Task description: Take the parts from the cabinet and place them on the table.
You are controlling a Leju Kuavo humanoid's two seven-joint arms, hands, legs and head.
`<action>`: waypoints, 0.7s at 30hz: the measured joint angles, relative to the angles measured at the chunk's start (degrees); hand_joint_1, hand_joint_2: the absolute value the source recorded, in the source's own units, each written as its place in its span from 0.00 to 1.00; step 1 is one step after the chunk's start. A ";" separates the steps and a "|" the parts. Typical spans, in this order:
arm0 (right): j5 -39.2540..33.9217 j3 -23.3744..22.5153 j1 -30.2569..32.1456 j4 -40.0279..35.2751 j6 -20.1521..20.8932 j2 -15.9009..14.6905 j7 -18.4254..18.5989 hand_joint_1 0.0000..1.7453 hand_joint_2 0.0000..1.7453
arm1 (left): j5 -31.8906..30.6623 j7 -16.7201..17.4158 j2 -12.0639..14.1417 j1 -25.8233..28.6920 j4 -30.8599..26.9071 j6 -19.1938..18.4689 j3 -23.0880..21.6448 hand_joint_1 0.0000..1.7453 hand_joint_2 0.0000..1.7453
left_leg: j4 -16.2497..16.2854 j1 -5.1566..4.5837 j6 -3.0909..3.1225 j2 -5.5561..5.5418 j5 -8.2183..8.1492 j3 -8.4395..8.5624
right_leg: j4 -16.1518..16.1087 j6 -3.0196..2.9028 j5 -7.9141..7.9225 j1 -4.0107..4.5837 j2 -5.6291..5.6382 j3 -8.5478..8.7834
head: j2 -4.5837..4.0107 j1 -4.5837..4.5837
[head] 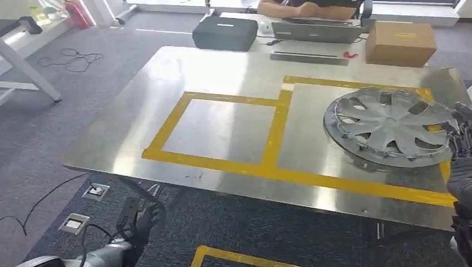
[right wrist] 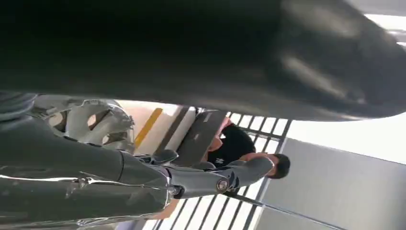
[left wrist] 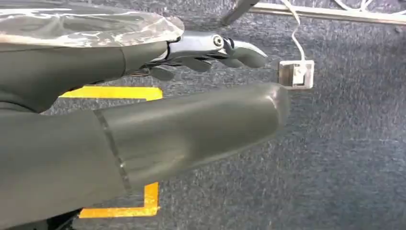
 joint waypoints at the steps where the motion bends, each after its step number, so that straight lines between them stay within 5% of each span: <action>1: 0.00 0.00 -0.18 -0.11 0.00 0.00 0.02 0.00 0.00 | 0.00 0.00 -0.04 -0.02 0.00 0.00 0.00 0.00 0.00 | 1.25 0.19 -0.35 -0.03 -1.60 -0.81 | 0.00 -0.59 0.38 0.03 -0.01 -0.31 | 0.00 -0.11; 4: -0.13 0.02 -0.12 -0.26 0.20 0.04 0.00 0.00 0.00 | 0.00 0.00 -0.07 -0.06 0.00 0.00 -0.02 0.00 0.00 | 14.93 0.38 -1.14 -0.03 -9.98 -6.45 | 0.03 -1.90 1.50 0.33 -0.17 -2.13 | 0.00 -0.98; 6: -0.37 0.02 -0.14 -0.26 0.64 0.04 -0.02 0.00 0.00 | 0.00 0.07 -0.11 0.03 0.00 0.00 -0.04 0.00 0.00 | 20.00 0.38 -1.04 -0.03 -11.27 -7.85 | 0.05 -1.97 2.33 0.63 -0.15 -3.22 | 0.00 -1.14; 7: -0.79 0.07 -0.18 -0.26 1.00 0.04 -0.22 0.00 0.00 | 0.00 0.17 -0.13 -0.01 0.00 0.00 -0.07 0.00 0.00 | 18.23 0.37 -0.76 -0.04 -9.87 -6.36 | 0.05 -1.99 2.70 0.79 -0.13 -3.68 | 0.00 -1.27; 9: -1.29 0.07 -0.62 -0.26 1.49 0.04 -0.68 0.00 0.00 | -0.02 0.31 -0.13 -0.15 0.00 0.00 -0.07 0.00 0.00 | 8.75 0.18 0.15 -0.09 -5.94 -0.25 | 0.05 -1.94 3.32 1.12 0.00 -4.28 | 0.00 -1.40; 10: -1.53 0.04 -0.91 -0.26 1.53 0.04 -1.03 0.00 0.00 | -0.04 0.39 -0.07 -0.35 0.00 0.00 -0.07 0.00 0.00 | 2.61 -0.24 1.03 -0.27 -4.81 3.82 | 0.06 -1.91 3.60 1.11 -0.01 -4.36 | 0.00 -1.49; 11: -1.66 0.02 -1.10 -0.26 1.51 0.04 -1.25 0.00 0.00 | -0.09 0.42 0.07 -0.55 -0.04 0.00 -0.09 0.00 0.00 | -0.83 -0.44 1.41 -0.18 -5.28 5.88 | 0.08 -1.64 3.82 1.51 0.04 -4.71 | 0.00 -1.46; 12: -1.77 0.02 -1.15 -0.26 1.51 0.04 -1.38 0.00 0.00 | -0.13 0.42 0.20 -0.70 -0.04 0.00 -0.09 0.00 0.00 | -0.77 -0.59 1.21 0.05 -4.62 5.55 | -0.02 -1.34 4.19 1.35 -0.13 -4.68 | 0.00 -1.27; 15: -1.81 0.04 -1.18 -0.26 1.53 0.04 -1.73 0.00 0.00 | -0.09 0.57 0.13 -0.69 -0.04 0.00 -0.11 0.00 0.00 | -1.72 -0.63 2.24 0.00 -3.75 5.11 | -0.29 -0.22 5.06 1.25 -0.20 -4.91 | 0.00 -1.29; 16: -1.81 -0.04 -1.22 -0.24 1.51 0.04 -1.90 0.00 0.00 | -0.02 0.63 0.02 -0.74 -0.04 0.02 -0.11 0.00 0.00 | -2.33 -0.17 2.33 0.40 -3.00 5.07 | 0.48 -0.13 4.16 1.08 -0.13 -5.41 | 0.00 -1.20; 19: -1.81 -0.02 -1.38 -0.20 1.51 0.04 -2.14 0.00 0.00 | -0.02 0.83 -0.11 -0.72 -0.04 0.02 -0.13 0.00 0.00 | -2.42 -0.25 3.09 0.39 -1.77 3.53 | 12.46 0.71 -5.17 0.95 -0.11 -9.71 | 0.00 -0.26; 21: -1.79 0.00 -1.35 -0.13 1.44 0.04 -2.23 0.00 0.00 | 0.02 0.83 -0.15 -0.65 -0.04 0.02 -0.15 0.00 0.00 | -2.19 -0.30 2.98 0.39 -1.06 2.36 | 18.79 1.13 -7.21 0.77 -0.12 -10.91 | 0.00 -0.20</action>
